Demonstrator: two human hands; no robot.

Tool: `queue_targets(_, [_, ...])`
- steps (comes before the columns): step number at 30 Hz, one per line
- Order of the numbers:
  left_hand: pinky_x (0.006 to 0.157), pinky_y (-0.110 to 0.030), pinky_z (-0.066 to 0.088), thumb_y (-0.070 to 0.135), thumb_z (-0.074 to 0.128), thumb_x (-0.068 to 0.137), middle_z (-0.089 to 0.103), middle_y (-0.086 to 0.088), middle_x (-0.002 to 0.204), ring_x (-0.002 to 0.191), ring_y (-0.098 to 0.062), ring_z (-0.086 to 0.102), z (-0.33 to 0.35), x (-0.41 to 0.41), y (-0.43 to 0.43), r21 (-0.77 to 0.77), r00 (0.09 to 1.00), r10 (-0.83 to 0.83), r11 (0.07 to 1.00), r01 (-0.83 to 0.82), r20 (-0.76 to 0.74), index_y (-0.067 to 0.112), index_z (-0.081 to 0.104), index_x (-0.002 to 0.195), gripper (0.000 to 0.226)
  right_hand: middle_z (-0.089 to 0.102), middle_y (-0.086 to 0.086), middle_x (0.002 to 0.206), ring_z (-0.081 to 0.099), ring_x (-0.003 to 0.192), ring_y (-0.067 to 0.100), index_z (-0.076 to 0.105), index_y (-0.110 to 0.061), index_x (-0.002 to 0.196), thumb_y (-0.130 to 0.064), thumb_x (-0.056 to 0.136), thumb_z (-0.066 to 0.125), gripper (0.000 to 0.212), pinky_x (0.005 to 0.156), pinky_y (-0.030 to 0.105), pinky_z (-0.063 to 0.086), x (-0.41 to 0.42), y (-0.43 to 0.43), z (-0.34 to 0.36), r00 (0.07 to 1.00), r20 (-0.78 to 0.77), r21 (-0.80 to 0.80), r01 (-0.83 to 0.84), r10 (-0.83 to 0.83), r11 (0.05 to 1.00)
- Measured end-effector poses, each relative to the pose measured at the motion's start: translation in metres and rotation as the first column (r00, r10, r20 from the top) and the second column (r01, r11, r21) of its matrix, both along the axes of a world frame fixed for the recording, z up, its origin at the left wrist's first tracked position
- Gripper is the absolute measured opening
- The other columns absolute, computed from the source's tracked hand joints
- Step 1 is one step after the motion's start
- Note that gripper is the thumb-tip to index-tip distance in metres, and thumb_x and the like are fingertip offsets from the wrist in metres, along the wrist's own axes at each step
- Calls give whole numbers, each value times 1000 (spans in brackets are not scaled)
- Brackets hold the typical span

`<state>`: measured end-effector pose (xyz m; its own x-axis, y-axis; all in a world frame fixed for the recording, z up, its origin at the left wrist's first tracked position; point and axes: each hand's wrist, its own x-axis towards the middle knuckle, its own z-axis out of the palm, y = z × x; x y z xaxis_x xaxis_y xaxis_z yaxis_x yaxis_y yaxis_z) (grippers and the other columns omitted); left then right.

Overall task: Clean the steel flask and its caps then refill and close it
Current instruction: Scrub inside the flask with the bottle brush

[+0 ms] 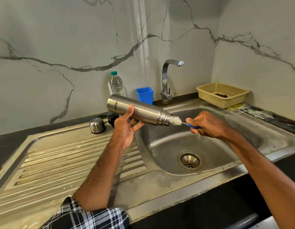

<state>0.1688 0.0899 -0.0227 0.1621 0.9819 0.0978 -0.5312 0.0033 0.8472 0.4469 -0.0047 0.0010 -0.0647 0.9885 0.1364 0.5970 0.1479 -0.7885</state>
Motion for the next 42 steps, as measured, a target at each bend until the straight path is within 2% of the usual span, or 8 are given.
queue_targets(7, [87, -46, 62, 28, 74, 76, 66, -21, 130, 120, -34, 66, 5, 3, -5, 2, 1000, 9, 1000, -9, -2, 7, 58, 126, 56, 36, -1, 47, 25, 38, 11, 58, -13, 64, -42, 104, 44, 51, 36, 21, 22, 7, 0, 1, 989, -147, -200, -26, -3, 979])
queue_targets(15, [88, -46, 61, 29, 73, 78, 67, -21, 128, 118, -34, 67, 7, 7, -9, 2, 1000, 7, 1000, -7, -26, 4, 57, 129, 59, 36, -3, 47, 25, 39, 11, 57, -15, 64, -39, 105, 43, 49, 36, 21, 21, -11, 4, 1, 975, -220, -203, -78, 33, 976])
queue_targets(21, [79, -42, 63, 27, 74, 84, 70, -18, 123, 107, -27, 72, 0, -12, 1, -59, 995, 96, 994, -95, 20, 11, 58, 125, 46, 47, -1, 48, 35, 42, 9, 73, -10, 73, -39, 101, 53, 45, 42, 17, 31, 2, 4, -5, 1000, -2, -15, 19, -19, 1000])
queue_targets(27, [76, -42, 64, 22, 74, 88, 72, -18, 120, 109, -30, 72, 0, -6, 0, -81, 994, 109, 991, -110, -16, 9, 59, 124, 42, 68, -10, 60, 57, 52, 3, 75, -27, 74, -36, 94, 65, 25, 55, 14, 39, -25, 16, -22, 962, 253, 297, 20, -99, 955])
queue_targets(29, [74, -41, 64, 23, 76, 84, 71, -19, 122, 107, -29, 72, 1, -11, 2, -90, 989, 145, 986, -142, 28, 7, 56, 131, 53, 71, -15, 67, 62, 62, -1, 78, -30, 87, -36, 90, 70, 11, 57, 12, 40, -10, 12, -17, 946, 252, 369, 101, -204, 924])
queue_targets(33, [71, -39, 64, 22, 74, 87, 71, -20, 121, 103, -27, 73, 0, -4, 0, -108, 989, 146, 984, -141, 36, 7, 55, 133, 52, 75, -11, 79, 66, 67, 3, 79, -23, 103, -32, 89, 74, 17, 62, 13, 47, -17, 12, -21, 932, 242, 489, 123, -270, 863])
queue_targets(38, [73, -41, 64, 22, 75, 87, 69, -20, 124, 109, -31, 71, 2, 2, 0, -98, 989, 140, 986, -134, 55, 5, 53, 136, 57, 77, -3, 88, 64, 68, 1, 76, -17, 108, -23, 85, 77, 24, 64, 11, 46, -14, 16, -22, 933, 200, 604, 124, -300, 788])
queue_targets(42, [71, -38, 64, 22, 73, 89, 68, -21, 124, 106, -28, 71, 1, 1, -1, -108, 987, 144, 985, -136, 68, 6, 53, 136, 54, 77, -1, 94, 66, 75, 3, 76, -15, 107, -16, 81, 81, 27, 71, 22, 57, -11, 13, -22, 946, 96, 656, 174, -310, 735])
